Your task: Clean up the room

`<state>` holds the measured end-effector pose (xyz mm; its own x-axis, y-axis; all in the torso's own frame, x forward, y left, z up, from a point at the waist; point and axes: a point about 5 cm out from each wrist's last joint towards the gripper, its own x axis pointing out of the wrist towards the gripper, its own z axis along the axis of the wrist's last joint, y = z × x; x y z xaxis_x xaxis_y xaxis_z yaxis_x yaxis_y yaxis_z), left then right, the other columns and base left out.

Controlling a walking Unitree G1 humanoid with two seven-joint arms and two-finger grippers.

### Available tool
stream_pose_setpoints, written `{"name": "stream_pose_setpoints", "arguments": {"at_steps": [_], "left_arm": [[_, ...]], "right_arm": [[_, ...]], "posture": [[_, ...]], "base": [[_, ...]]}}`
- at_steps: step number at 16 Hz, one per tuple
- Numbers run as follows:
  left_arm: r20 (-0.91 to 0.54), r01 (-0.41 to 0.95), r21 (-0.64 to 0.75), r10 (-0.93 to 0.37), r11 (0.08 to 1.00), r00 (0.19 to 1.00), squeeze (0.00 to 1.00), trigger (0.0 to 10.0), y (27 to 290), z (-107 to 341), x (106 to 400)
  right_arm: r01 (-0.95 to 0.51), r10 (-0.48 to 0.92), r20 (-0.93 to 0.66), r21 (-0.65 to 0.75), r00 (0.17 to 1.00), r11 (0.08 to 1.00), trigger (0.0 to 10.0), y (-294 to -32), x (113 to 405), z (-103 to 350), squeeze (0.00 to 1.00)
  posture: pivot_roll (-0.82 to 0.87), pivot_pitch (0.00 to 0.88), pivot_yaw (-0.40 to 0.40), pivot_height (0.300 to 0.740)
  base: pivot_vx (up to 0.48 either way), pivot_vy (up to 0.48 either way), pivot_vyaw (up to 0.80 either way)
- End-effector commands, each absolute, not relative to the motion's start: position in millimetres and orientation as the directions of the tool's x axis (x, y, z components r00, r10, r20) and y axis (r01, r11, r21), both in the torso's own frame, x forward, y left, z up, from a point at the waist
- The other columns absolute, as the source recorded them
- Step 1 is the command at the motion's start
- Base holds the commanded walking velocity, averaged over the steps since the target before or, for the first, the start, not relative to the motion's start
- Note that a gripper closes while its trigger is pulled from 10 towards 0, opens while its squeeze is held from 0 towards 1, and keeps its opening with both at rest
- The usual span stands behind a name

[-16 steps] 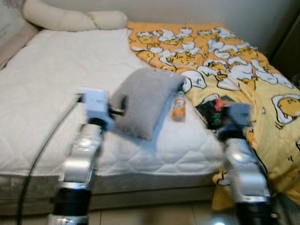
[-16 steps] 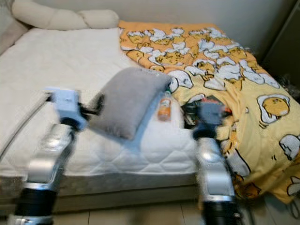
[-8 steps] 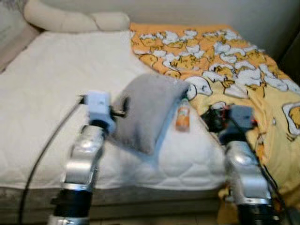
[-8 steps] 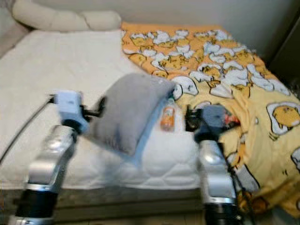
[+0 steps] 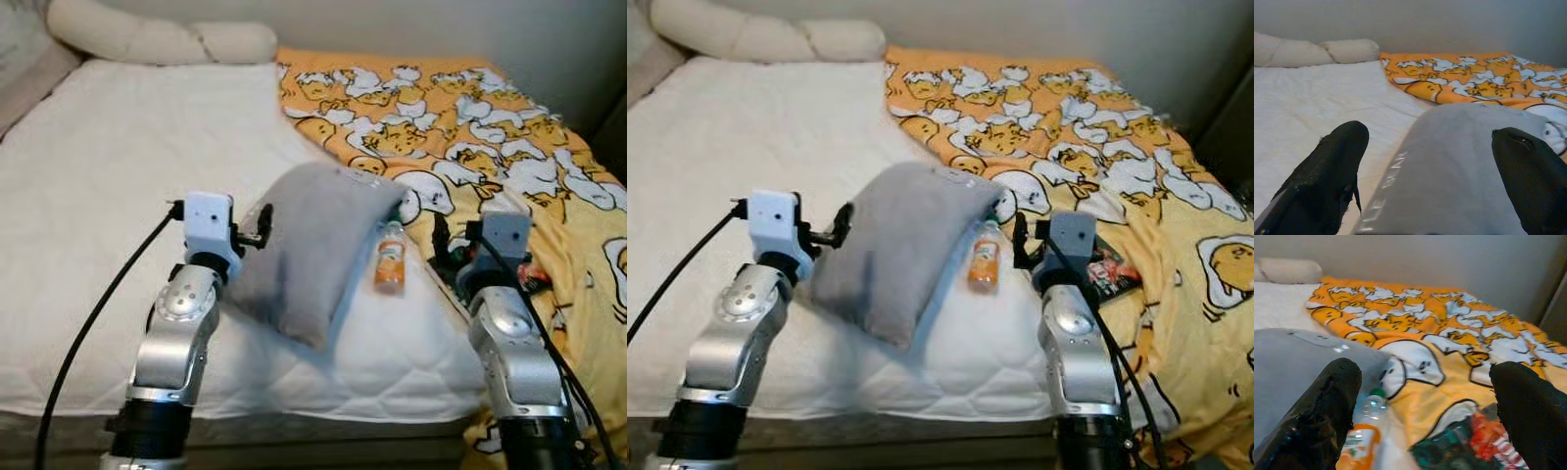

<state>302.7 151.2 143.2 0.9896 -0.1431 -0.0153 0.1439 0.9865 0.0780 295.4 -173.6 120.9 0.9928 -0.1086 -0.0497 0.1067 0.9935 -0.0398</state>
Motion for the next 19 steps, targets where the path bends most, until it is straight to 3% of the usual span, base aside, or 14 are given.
{"name": "stream_pose_setpoints", "arguments": {"at_steps": [1, 4, 5, 6, 9, 14, 15, 16, 19], "left_arm": [[-0.02, 0.158, 0.098, -0.157, 0.983, 0.987, 0.75, 10.0, 151, 143, 301], [-0.045, 0.287, 0.147, -0.283, 0.947, 0.958, 0.76, 10.0, 144, 145, 300], [-0.056, 0.353, 0.172, -0.348, 0.92, 0.936, 0.76, 10.0, 140, 147, 300], [-0.074, 0.411, 0.202, -0.404, 0.889, 0.912, 0.76, 10.0, 138, 149, 299], [-0.119, 0.524, 0.256, -0.512, 0.812, 0.851, 0.76, 10.0, 137, 153, 294], [-0.143, 0.602, 0.275, -0.587, 0.75, 0.797, 0.76, 10.0, 137, 164, 284], [-0.148, 0.604, 0.28, -0.588, 0.746, 0.795, 0.76, 10.0, 139, 166, 281], [-0.157, 0.609, 0.286, -0.591, 0.74, 0.791, 0.76, 10.0, 143, 171, 275], [-0.17, 0.645, 0.293, -0.625, 0.706, 0.762, 0.76, 10.0, 144, 180, 258]], "right_arm": [[0.086, -0.089, -0.078, -0.041, 0.993, 0.995, 10.0, -171, 297, 118, 0.0], [0.082, -0.092, -0.17, -0.064, 0.981, 0.995, 10.0, -178, 306, 108, 0.0], [0.066, -0.074, -0.208, -0.049, 0.975, 0.997, 10.0, -180, 312, 105, 0.39], [0.062, -0.066, -0.228, -0.023, 0.972, 0.998, 10.0, -183, 321, 105, 1.0], [0.044, -0.057, -0.304, -0.05, 0.951, 0.998, 10.0, -189, 343, 102, 1.0], [-0.039, 0.011, -0.382, -0.066, 0.924, 0.997, 10.0, -186, 370, 103, 1.0], [-0.051, 0.035, -0.37, -0.032, 0.928, 0.998, 10.0, -182, 373, 105, 0.29], [-0.067, 0.07, -0.372, 0.021, 0.926, 0.998, 10.0, -175, 376, 104, 0.0], [-0.038, 0.024, -0.417, -0.024, 0.908, 0.999, 10.0, -175, 374, 94, 0.0]], "posture": [[0.03, 0.0, -0.048, 0.74], [0.03, 0.0, -0.046, 0.74], [0.04, 0.0, -0.043, 0.74], [0.04, 0.0, -0.041, 0.74], [0.06, 0.015, -0.034, 0.74], [0.09, 0.097, -0.023, 0.74], [0.1, 0.121, -0.024, 0.74], [0.12, 0.169, -0.03, 0.74], [0.15, 0.225, -0.039, 0.74]], "base": [[0.0, 0.0, 0.0], [0.0, 0.0, 0.0], [0.0, 0.0, 0.0], [0.0, 0.0, 0.0], [0.0, 0.0, 0.0], [0.0, 0.0, 0.0], [0.0, 0.0, 0.0], [0.0, 0.0, 0.0], [0.0, 0.0, 0.0]]}}
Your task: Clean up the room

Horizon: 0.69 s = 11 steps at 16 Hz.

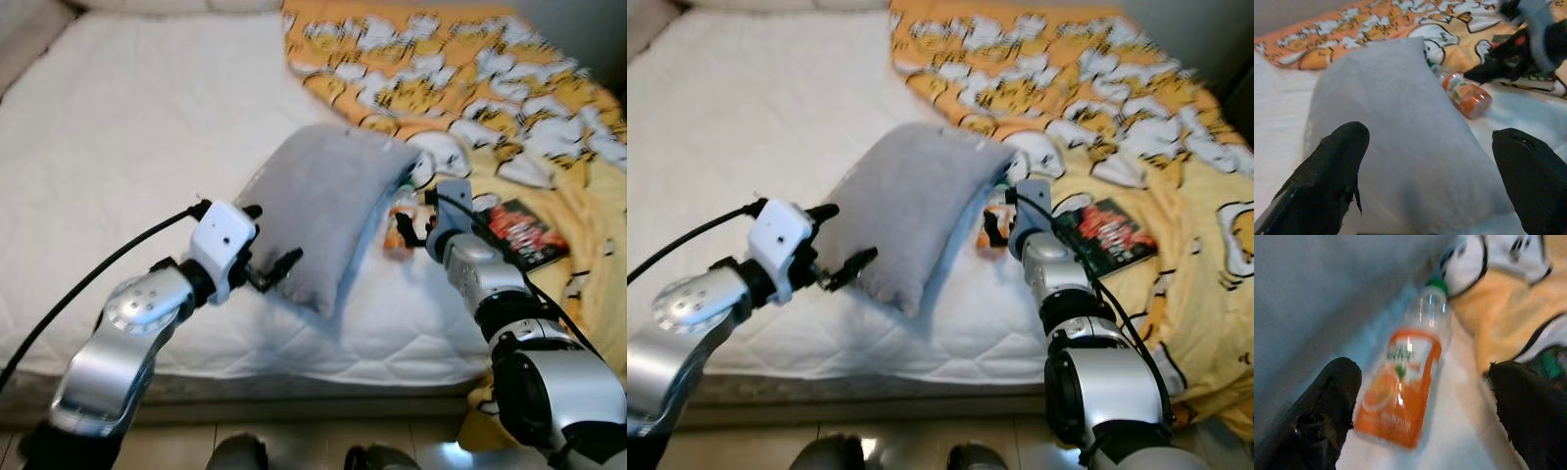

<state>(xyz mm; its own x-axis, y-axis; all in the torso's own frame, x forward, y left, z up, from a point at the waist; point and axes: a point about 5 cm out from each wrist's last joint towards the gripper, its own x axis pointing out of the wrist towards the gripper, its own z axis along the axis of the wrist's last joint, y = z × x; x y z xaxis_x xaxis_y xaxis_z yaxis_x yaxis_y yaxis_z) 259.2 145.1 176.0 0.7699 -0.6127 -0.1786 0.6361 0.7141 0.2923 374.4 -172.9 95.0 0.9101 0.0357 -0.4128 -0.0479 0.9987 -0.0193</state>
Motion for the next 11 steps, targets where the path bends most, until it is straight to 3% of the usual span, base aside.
{"name": "stream_pose_setpoints", "arguments": {"at_steps": [1, 6, 11], "left_arm": [[-0.176, 0.65, 0.294, -0.628, 0.701, 0.758, 0.76, 10.0, 145, 182, 252], [-0.21, 0.647, 0.313, -0.614, 0.695, 0.761, 0.76, 10.0, 150, 190, 235], [-0.232, 0.639, 0.318, -0.596, 0.7, 0.769, 0.76, 10.0, 156, 197, 224]], "right_arm": [[-0.033, 0.026, -0.425, -0.008, 0.905, 0.999, 10.0, -173, 373, 91, 0.0], [-0.036, 0.055, -0.332, 0.065, 0.941, 0.997, 10.0, -162, 379, 101, 0.0], [-0.02, 0.073, -0.338, 0.156, 0.938, 0.988, 10.0, -155, 379, 98, 0.0]], "posture": [[0.16, 0.251, -0.039, 0.74], [0.21, 0.296, -0.052, 0.74], [0.27, 0.325, -0.057, 0.74]], "base": [[0.0, 0.0, 0.0], [0.0, 0.0, 0.0], [0.0, 0.0, 0.0]]}}
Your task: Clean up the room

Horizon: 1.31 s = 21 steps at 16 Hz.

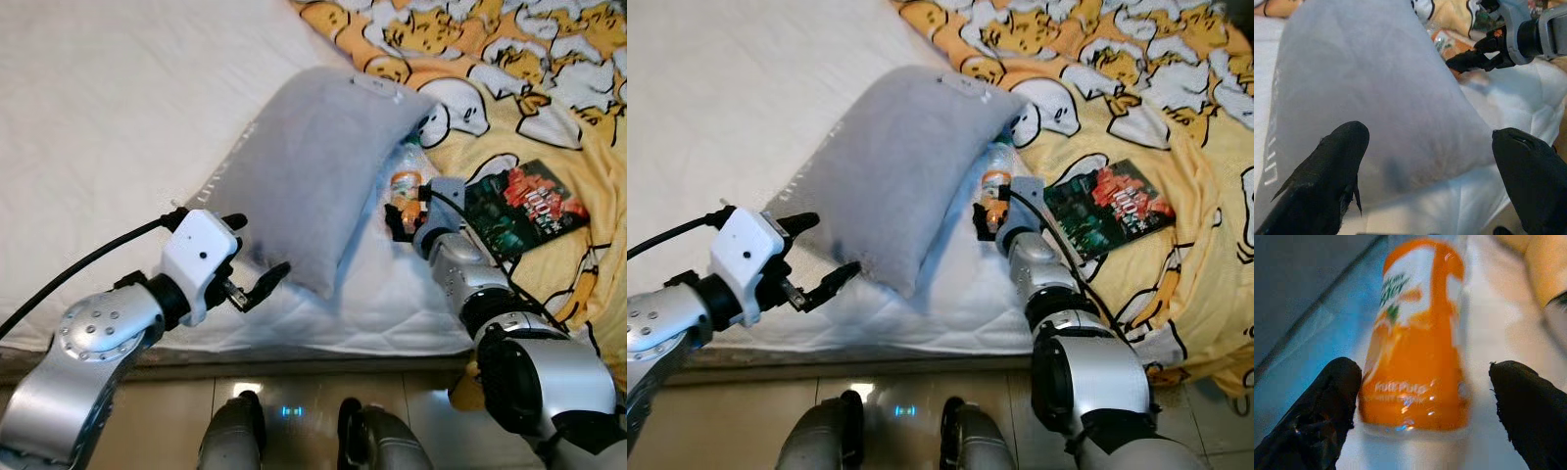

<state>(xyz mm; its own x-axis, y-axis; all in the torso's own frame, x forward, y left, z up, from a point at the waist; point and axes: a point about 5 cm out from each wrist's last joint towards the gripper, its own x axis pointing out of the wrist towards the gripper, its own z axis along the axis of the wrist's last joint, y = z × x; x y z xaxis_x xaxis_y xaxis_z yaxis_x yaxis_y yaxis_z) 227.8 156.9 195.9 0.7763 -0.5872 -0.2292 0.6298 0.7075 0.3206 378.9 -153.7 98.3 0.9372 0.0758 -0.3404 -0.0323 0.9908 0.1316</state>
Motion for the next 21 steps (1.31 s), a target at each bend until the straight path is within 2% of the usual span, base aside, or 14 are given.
{"name": "stream_pose_setpoints", "arguments": {"at_steps": [1, 3, 4, 5, 8, 11, 16, 19, 21], "left_arm": [[-0.233, 0.642, 0.322, -0.599, 0.696, 0.766, 0.76, 10.0, 157, 200, 221], [-0.224, 0.642, 0.322, -0.603, 0.696, 0.766, 0.76, 10.0, 158, 204, 218], [-0.213, 0.653, 0.313, -0.619, 0.69, 0.756, 0.77, 10.0, 156, 208, 213], [-0.208, 0.667, 0.301, -0.636, 0.681, 0.743, 0.77, 10.0, 155, 208, 210], [-0.219, 0.704, 0.264, -0.67, 0.659, 0.71, 0.77, 10.0, 151, 205, 207], [-0.226, 0.71, 0.262, -0.674, 0.653, 0.703, 0.76, 10.0, 150, 205, 211], [-0.218, 0.712, 0.267, -0.678, 0.65, 0.702, 0.76, 10.0, 148, 204, 215], [-0.178, 0.693, 0.236, -0.671, 0.681, 0.72, 0.76, 10.0, 144, 201, 221], [-0.161, 0.666, 0.203, -0.647, 0.718, 0.746, 0.75, 10.0, 143, 196, 226]], "right_arm": [[-0.016, 0.075, -0.337, 0.174, 0.939, 0.985, 10.0, -154, 379, 98, 0.0], [-0.023, 0.08, -0.325, 0.176, 0.942, 0.984, 7.8, -151, 380, 100, 0.0], [-0.021, 0.079, -0.316, 0.18, 0.945, 0.983, 1.0, -151, 381, 102, 0.0], [-0.02, 0.079, -0.306, 0.191, 0.949, 0.981, 0.4, -151, 381, 103, 0.0], [-0.022, 0.081, -0.304, 0.191, 0.949, 0.981, 0.7, -150, 381, 102, 0.0], [-0.008, 0.064, -0.315, 0.177, 0.947, 0.984, 0.0, -152, 381, 101, 0.0], [0.026, 0.032, -0.32, 0.176, 0.947, 0.984, 0.0, -159, 380, 100, 0.0], [0.067, -0.003, -0.257, 0.24, 0.966, 0.968, 0.0, -167, 382, 107, 0.0], [0.042, 0.003, -0.159, 0.281, 0.987, 0.959, 0.0, -172, 381, 115, 0.0]], "posture": [[0.28, 0.332, -0.057, 0.74], [0.3, 0.343, -0.058, 0.74], [0.3, 0.341, -0.065, 0.74], [0.3, 0.336, -0.07, 0.74], [0.28, 0.315, -0.072, 0.74], [0.28, 0.301, -0.068, 0.74], [0.26, 0.265, -0.072, 0.74], [0.22, 0.219, -0.082, 0.74], [0.18, 0.174, -0.073, 0.74]], "base": [[0.0, 0.0, 0.0], [0.0, 0.0, 0.0], [0.0, 0.0, 0.0], [0.0, 0.0, 0.0], [0.0, 0.0, 0.0], [0.0, 0.0, 0.0], [0.0, 0.0, 0.0], [0.0, 0.0, 0.0], [0.0, 0.0, 0.0]]}}
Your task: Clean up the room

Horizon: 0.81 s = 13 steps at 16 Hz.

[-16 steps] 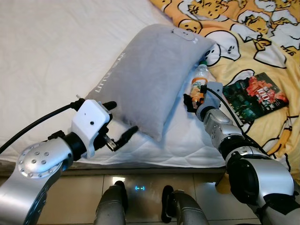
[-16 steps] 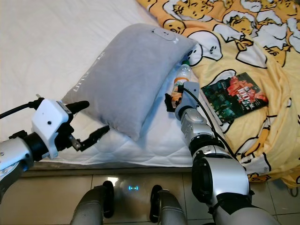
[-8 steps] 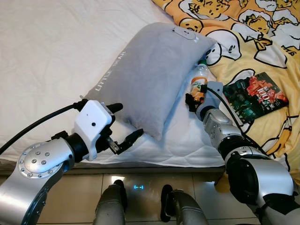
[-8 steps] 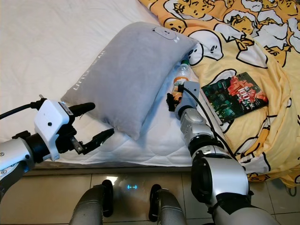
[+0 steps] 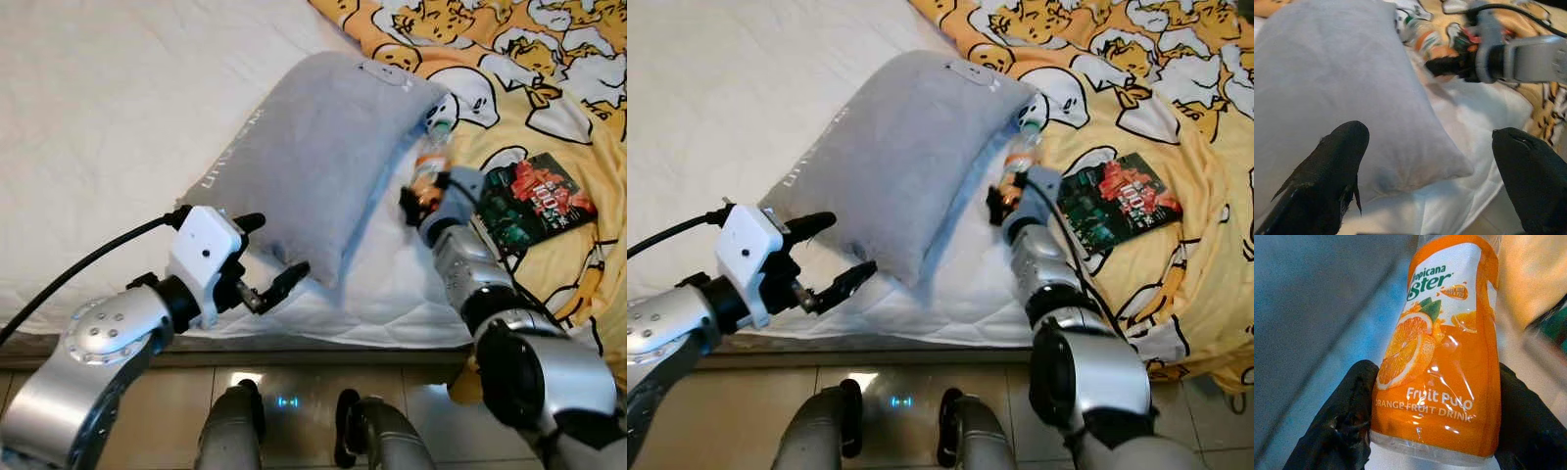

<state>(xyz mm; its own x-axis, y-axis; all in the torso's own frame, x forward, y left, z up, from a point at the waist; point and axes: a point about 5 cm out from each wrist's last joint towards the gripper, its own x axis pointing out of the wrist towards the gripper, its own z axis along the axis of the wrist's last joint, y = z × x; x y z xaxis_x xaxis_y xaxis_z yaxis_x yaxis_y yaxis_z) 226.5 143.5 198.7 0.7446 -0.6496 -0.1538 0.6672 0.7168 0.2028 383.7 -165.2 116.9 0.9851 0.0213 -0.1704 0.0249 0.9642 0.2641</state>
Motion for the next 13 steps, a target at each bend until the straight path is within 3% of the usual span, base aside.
{"name": "stream_pose_setpoints", "arguments": {"at_steps": [1, 2, 3, 5, 8, 9, 13], "left_arm": [[-0.157, 0.659, 0.196, -0.64, 0.726, 0.752, 0.75, 10.0, 142, 195, 227], [-0.145, 0.653, 0.188, -0.637, 0.734, 0.757, 0.75, 10.0, 141, 194, 229], [-0.128, 0.632, 0.178, -0.619, 0.755, 0.775, 0.75, 10.0, 140, 192, 232], [-0.106, 0.583, 0.168, -0.573, 0.795, 0.812, 0.74, 10.0, 139, 189, 239], [-0.122, 0.436, 0.13, -0.421, 0.891, 0.899, 0.54, 10.0, 140, 177, 252], [-0.099, 0.365, 0.146, -0.354, 0.919, 0.93, 0.18, 10.0, 138, 175, 258], [-0.059, 0.343, 0.203, -0.338, 0.917, 0.939, 0.18, 10.0, 131, 174, 263]], "right_arm": [[0.039, 0.001, -0.136, 0.289, 0.991, 0.957, 1.4, -174, 380, 116, 0.0], [0.018, 0.01, -0.094, 0.293, 0.996, 0.956, 1.4, -176, 377, 118, 0.0], [0.011, -0.002, -0.033, 0.281, 0.999, 0.96, 10.0, -182, 368, 123, 0.0], [-0.005, -0.006, 0.049, 0.21, 0.999, 0.978, 10.0, -184, 345, 135, 0.0], [-0.07, 0.057, 0.129, 0.099, 0.99, 0.993, 10.0, -162, 314, 151, 0.0], [-0.068, 0.054, 0.136, 0.098, 0.989, 0.993, 10.0, -154, 300, 152, 0.0], [-0.054, 0.047, 0.085, 0.084, 0.995, 0.995, 10.0, -153, 284, 157, 0.0]], "posture": [[0.18, 0.174, -0.073, 0.74], [0.16, 0.148, -0.068, 0.74], [0.14, 0.12, -0.066, 0.74], [0.11, 0.1, -0.059, 0.74], [0.05, 0.072, -0.021, 0.74], [0.05, 0.054, -0.013, 0.74], [0.03, 0.045, -0.001, 0.74]], "base": [[0.0, 0.0, 0.0], [0.0, 0.0, 0.0], [0.0, 0.0, 0.0], [0.0, 0.0, 0.0], [0.0, 0.0, 0.8], [0.0, 0.0, 0.8], [0.0, 0.0, 0.8]]}}
